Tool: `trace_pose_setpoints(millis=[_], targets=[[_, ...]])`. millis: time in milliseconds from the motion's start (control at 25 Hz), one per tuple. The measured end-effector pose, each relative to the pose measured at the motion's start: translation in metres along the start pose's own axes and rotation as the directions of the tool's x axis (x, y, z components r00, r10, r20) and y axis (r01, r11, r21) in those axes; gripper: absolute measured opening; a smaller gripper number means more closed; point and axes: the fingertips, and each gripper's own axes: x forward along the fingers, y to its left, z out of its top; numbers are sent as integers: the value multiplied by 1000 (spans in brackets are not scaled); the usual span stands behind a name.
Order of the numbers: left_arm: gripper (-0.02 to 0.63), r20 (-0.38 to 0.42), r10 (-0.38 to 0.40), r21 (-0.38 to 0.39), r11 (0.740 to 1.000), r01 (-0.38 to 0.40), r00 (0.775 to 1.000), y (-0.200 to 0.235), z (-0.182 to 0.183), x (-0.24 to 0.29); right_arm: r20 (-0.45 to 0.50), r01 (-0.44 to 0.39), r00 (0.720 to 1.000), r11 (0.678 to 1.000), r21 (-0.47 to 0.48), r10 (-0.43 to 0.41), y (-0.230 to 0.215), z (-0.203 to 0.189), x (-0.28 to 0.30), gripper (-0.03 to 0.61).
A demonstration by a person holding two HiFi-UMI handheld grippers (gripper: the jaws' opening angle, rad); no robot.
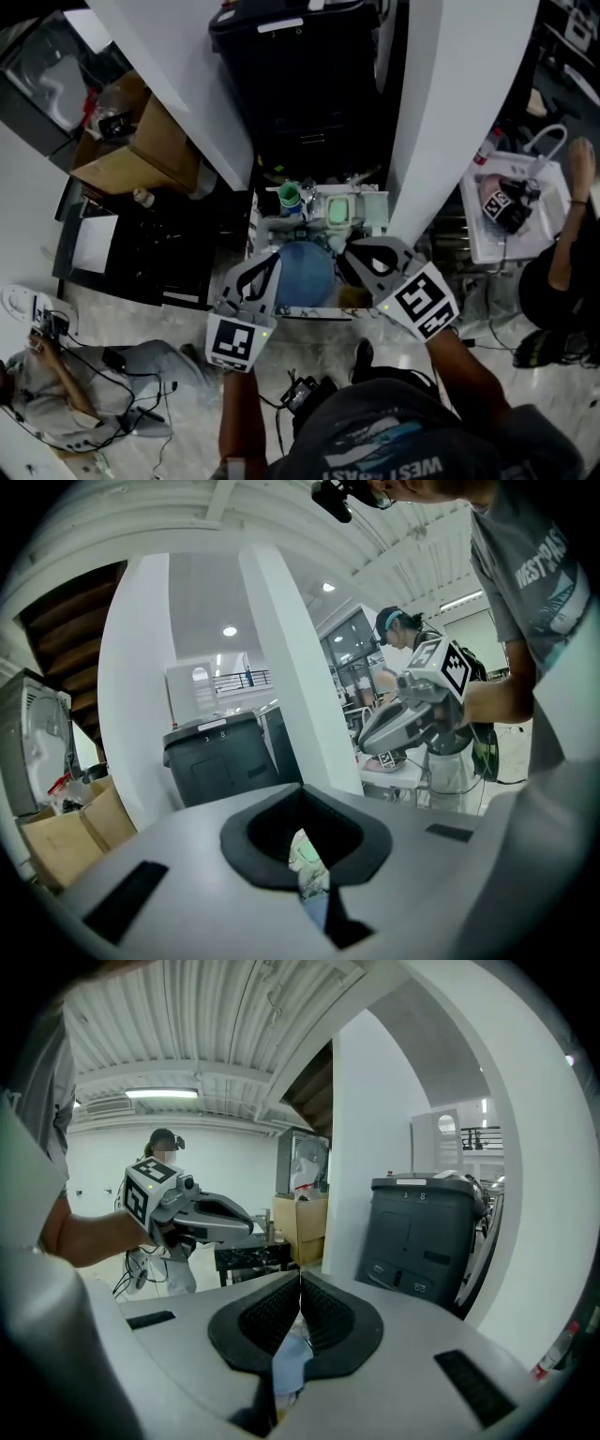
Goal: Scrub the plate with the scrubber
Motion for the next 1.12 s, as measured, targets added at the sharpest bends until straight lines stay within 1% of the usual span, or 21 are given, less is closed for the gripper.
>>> trace_pose_setpoints(millis=[320, 600, 920, 1120], targets=[[3, -25, 43, -20, 999, -44, 999, 14, -14, 11, -18, -35, 999, 999, -2, 35, -13, -12, 25, 29], [3, -48, 83, -65, 994, -87, 995, 38, -40, 7, -51, -56, 997, 998, -23, 55, -8, -21, 61, 29], [3, -46, 59, -80, 995, -62, 997, 75, -75, 10, -102, -57, 993, 998, -22, 54, -2, -29, 108, 29], [3, -56, 43, -99, 994, -48, 997, 90, -97, 13, -140, -49, 989, 999, 4, 49, -1, -42, 131, 29]])
